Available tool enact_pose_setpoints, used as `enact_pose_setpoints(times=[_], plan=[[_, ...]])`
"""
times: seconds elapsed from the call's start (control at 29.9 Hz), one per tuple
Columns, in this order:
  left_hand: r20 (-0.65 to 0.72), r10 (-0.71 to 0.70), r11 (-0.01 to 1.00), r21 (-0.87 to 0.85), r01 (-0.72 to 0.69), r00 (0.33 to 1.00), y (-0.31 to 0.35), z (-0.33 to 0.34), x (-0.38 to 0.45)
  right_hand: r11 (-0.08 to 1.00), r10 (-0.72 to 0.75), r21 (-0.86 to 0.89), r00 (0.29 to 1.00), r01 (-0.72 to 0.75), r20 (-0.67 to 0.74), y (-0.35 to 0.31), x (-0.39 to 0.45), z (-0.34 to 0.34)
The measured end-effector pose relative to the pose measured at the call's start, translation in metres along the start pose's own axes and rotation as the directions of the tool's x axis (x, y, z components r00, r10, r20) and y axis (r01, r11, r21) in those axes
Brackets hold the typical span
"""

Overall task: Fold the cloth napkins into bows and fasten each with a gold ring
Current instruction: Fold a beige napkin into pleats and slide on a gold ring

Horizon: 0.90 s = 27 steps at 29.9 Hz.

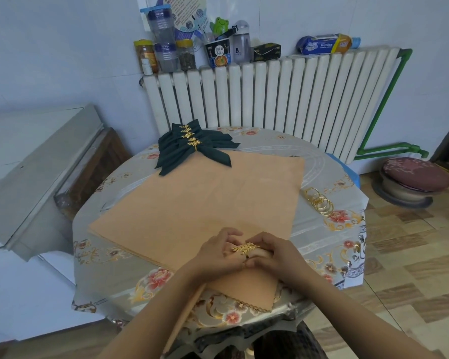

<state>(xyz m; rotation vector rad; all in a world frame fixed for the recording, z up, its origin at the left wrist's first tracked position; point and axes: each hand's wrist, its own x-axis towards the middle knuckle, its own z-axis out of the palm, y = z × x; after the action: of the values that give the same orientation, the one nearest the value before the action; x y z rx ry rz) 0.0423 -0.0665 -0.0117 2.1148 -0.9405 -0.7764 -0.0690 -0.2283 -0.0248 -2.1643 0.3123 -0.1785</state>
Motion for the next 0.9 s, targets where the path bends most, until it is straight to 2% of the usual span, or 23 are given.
enact_pose_setpoints(times=[0.07, 0.17, 0.27, 0.53, 0.73, 0.9], plan=[[-0.089, 0.083, 0.987, 0.143, -0.069, 0.993, -0.001, 0.008, 0.001, 0.999, -0.018, 0.037, 1.000, 0.018, -0.005, 0.003, 0.001, -0.002], [-0.247, 0.104, 0.988, 0.133, -0.073, 0.963, 0.003, 0.016, -0.001, 0.998, -0.029, 0.061, 0.999, 0.031, -0.032, 0.006, 0.000, 0.000], [-0.298, 0.118, 0.989, 0.123, -0.085, 0.947, 0.002, 0.018, -0.002, 0.997, -0.034, 0.070, 0.998, 0.038, -0.052, 0.008, -0.002, 0.003], [-0.298, 0.201, 0.965, 0.224, -0.137, 0.933, -0.003, 0.019, -0.001, 0.999, -0.031, 0.024, 0.997, 0.033, -0.067, 0.007, -0.005, 0.004], [-0.277, 0.197, 0.958, 0.259, -0.124, 0.941, 0.001, 0.017, -0.003, 0.999, -0.035, 0.007, 0.997, 0.036, -0.071, 0.008, -0.003, 0.003], [-0.208, 0.219, 0.907, 0.403, -0.121, 0.953, 0.001, 0.007, -0.006, 0.999, -0.035, -0.003, 0.997, 0.034, -0.067, 0.011, -0.001, 0.005]])
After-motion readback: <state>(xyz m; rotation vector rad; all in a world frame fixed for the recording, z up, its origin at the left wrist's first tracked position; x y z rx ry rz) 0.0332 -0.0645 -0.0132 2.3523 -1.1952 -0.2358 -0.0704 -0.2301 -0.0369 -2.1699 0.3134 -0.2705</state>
